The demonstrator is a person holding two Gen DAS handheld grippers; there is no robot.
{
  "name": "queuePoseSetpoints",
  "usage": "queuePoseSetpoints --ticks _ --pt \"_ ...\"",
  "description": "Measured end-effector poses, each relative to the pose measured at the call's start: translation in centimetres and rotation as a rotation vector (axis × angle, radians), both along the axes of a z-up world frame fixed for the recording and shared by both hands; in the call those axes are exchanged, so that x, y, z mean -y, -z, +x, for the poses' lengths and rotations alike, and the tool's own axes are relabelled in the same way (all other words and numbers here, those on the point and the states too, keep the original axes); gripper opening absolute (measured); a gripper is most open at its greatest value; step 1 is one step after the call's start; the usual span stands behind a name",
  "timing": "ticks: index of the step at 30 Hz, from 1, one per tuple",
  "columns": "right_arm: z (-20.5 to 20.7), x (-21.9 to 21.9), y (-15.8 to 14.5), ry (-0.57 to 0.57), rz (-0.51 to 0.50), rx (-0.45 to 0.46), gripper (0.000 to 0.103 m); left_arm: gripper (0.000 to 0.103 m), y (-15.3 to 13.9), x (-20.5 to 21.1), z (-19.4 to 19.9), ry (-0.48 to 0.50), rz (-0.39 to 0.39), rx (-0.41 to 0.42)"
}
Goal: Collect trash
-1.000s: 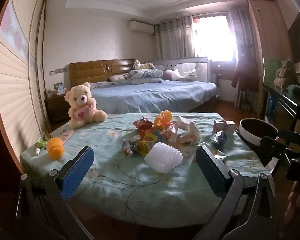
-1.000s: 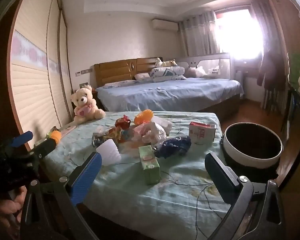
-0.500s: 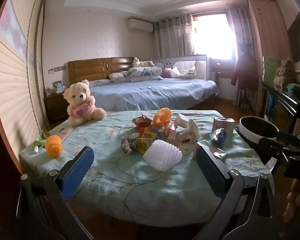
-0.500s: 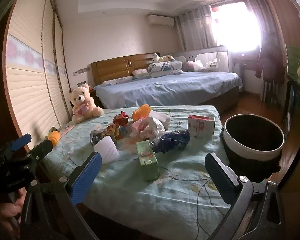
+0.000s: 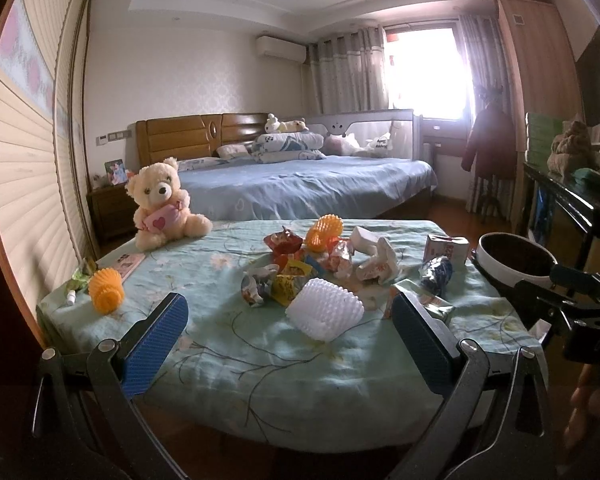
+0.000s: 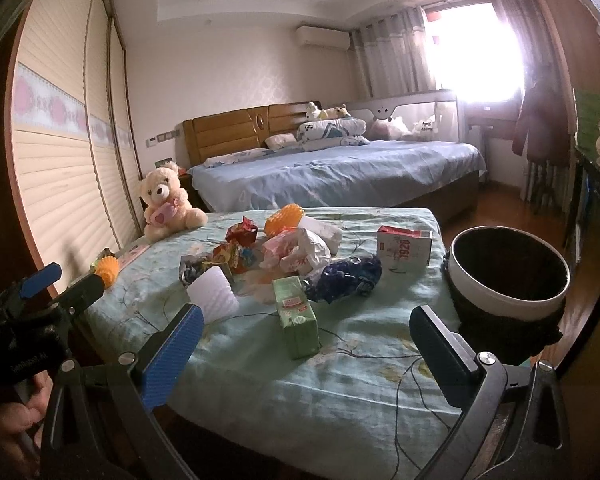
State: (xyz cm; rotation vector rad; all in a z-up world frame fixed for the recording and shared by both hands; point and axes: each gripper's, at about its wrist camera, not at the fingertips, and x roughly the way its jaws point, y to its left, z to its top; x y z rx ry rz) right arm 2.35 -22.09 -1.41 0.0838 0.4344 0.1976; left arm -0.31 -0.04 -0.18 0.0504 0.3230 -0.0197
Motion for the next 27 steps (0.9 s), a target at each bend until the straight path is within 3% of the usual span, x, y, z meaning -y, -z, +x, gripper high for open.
queuePoseSetpoints --ticks 27 --pt "0.04 -0.25 -0.04 -0.004 0.004 -0.011 0.103 0.103 0.18 0.24 0.16 0.003 0.0 -0.007"
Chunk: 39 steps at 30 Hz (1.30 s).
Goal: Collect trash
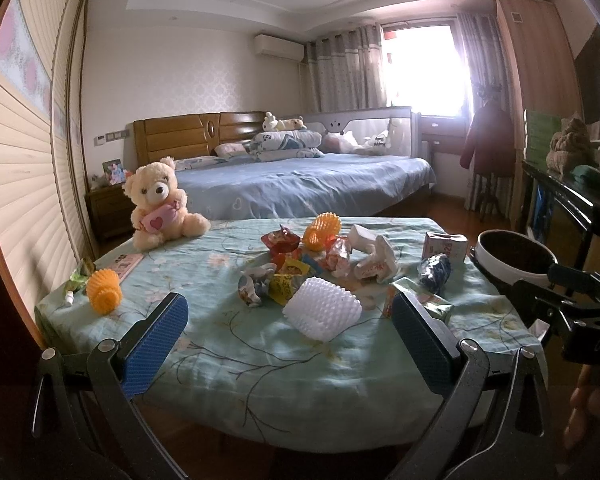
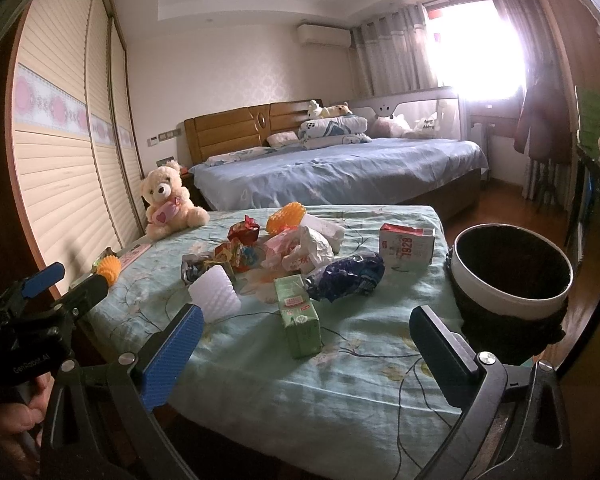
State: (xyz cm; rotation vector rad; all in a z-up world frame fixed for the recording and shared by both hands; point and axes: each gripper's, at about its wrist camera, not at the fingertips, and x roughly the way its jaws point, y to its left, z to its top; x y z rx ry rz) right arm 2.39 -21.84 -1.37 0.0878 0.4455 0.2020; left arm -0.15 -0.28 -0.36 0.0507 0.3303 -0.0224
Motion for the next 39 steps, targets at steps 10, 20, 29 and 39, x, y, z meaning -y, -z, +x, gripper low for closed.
queuePoseSetpoints --ticks 10,20,29,39 --pt "0.3 0.0 0.3 -0.008 0.005 -0.024 0.103 0.103 0.7 0.0 0.6 0.005 -0.002 -0.033" --pt "2.1 -0.2 1.5 -0.029 -0.009 -0.088 0.102 0.103 2.1 -1.4 3.7 0.006 -0.042 -0.131" --pt "5.3 -0.8 3.3 -0.071 -0.022 -0.172 0.088 0.098 4.4 -0.9 8.0 0.075 -0.049 -0.249" --pt "9.4 -1.8 6.0 -0.11 -0.016 -0.285 0.074 0.078 6.5 0.5 12.9 0.159 -0.053 -0.356"
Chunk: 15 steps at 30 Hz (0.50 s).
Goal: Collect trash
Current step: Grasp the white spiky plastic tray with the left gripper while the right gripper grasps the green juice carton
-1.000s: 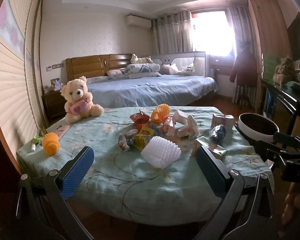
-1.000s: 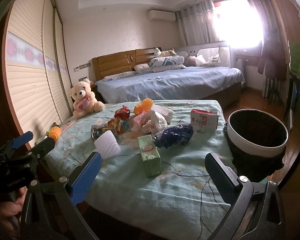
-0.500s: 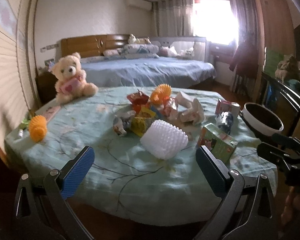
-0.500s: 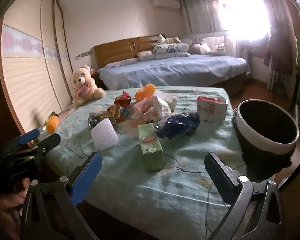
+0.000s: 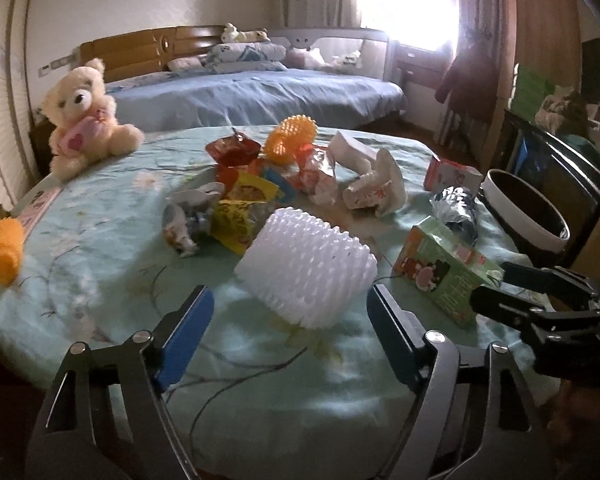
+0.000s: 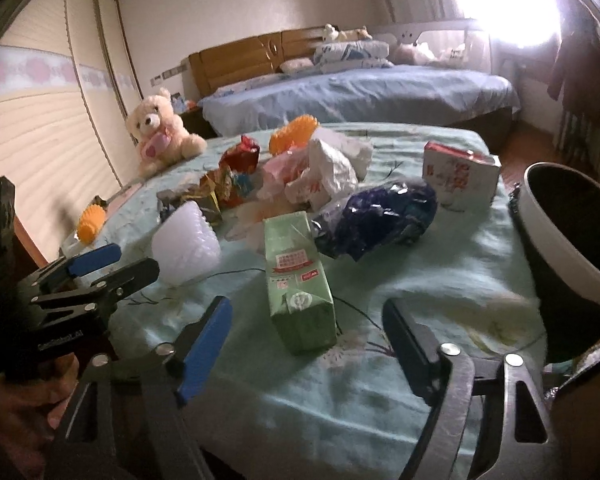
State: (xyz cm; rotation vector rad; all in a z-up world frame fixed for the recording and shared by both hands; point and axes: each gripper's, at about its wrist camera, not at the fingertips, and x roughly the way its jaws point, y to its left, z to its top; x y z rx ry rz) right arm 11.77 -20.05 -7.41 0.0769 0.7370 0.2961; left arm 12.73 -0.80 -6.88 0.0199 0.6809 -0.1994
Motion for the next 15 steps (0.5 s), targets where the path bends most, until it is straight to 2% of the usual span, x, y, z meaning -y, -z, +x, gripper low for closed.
queuePoseSetpoints --ticks 2,5,7,8,9,12,15 --pt "0.6 -0.1 0.4 -0.002 -0.004 -0.012 0.071 0.07 0.4 0.5 0.8 0.012 0.012 -0.011" --pt "1.4 -0.3 0.8 -0.006 -0.004 -0.032 0.066 0.052 1.1 0.9 1.8 0.038 0.008 -0.037" --pt "1.9 -0.5 1.1 -0.012 -0.006 -0.04 0.058 0.026 1.7 1.2 2.4 0.061 -0.002 -0.063" --pt "2.1 -0.6 1.2 -0.013 -0.006 -0.047 0.045 0.021 1.9 1.2 2.5 0.073 -0.014 -0.078" --pt "2.3 -0.5 1.4 -0.016 0.004 -0.061 0.034 0.018 2.0 1.2 2.5 0.081 -0.023 -0.081" --pt "2.0 -0.2 1.3 -0.016 0.02 -0.057 0.034 0.007 1.5 1.5 1.5 0.096 -0.018 -0.051" --pt "1.1 0.4 0.7 -0.023 0.043 -0.047 0.034 0.007 0.9 1.5 0.6 0.104 -0.032 -0.036"
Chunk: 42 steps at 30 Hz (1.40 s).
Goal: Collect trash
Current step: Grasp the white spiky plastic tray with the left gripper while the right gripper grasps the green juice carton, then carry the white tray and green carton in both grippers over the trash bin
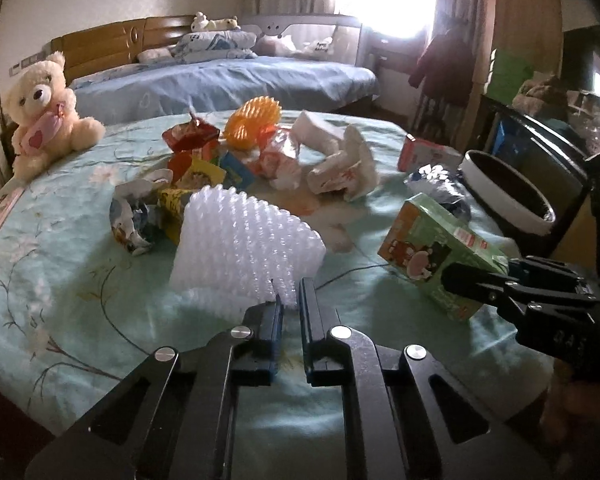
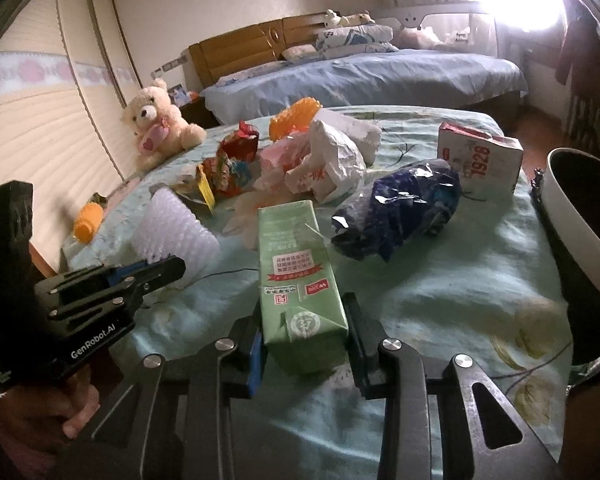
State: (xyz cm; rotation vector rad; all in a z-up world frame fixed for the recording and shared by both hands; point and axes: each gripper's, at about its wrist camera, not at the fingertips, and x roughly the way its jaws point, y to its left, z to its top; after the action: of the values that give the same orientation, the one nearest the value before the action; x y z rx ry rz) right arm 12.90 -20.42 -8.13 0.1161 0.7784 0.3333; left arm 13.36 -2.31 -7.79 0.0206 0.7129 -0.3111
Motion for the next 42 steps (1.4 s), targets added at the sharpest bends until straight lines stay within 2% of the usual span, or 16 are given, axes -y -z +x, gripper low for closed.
queuePoseSetpoints --ticks 11,25,42 --pt "-2.3 1.0 -1.9 -0.008 0.056 0.034 0.034 0.007 -2.5 1.7 -1.8 0.054 -0.022 0.042" --pt "-4.9 9.1 -3.6 0.187 0.085 0.072 0.034 0.007 -4.7 9.4 -2.0 0.233 -0.008 0.061" --pt "-4.1 17.6 -4.3 0.365 0.072 0.074 0.034 0.007 -5.6 18.6 0.2 0.408 0.026 0.041"
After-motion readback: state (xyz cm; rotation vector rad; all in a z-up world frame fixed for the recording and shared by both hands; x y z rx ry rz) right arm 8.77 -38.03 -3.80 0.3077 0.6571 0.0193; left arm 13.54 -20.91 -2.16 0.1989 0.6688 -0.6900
